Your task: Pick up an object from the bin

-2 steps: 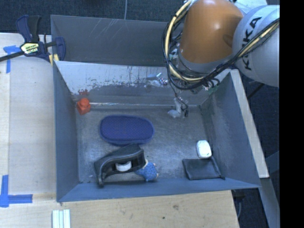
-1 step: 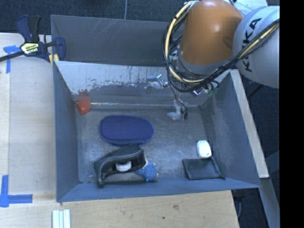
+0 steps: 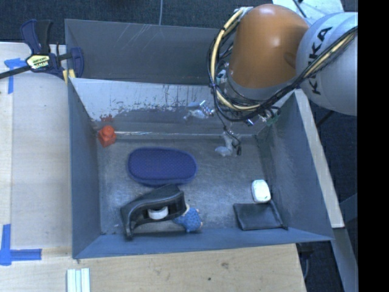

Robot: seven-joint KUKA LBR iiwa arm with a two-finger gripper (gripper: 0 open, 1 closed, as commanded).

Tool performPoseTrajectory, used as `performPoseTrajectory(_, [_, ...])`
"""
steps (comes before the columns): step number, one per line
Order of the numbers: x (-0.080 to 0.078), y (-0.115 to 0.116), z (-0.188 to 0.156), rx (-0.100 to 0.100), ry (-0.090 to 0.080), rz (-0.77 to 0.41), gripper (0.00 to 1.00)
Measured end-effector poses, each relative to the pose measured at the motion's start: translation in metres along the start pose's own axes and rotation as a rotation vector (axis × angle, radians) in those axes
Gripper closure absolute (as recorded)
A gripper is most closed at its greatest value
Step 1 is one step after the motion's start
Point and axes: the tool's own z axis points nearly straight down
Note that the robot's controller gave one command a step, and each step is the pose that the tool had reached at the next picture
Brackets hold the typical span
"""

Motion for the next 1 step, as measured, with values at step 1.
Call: performPoseTrajectory(1, [-0.0024, -0.0099, 0.0113, 0.001, -0.002, -0.028, 0.0])
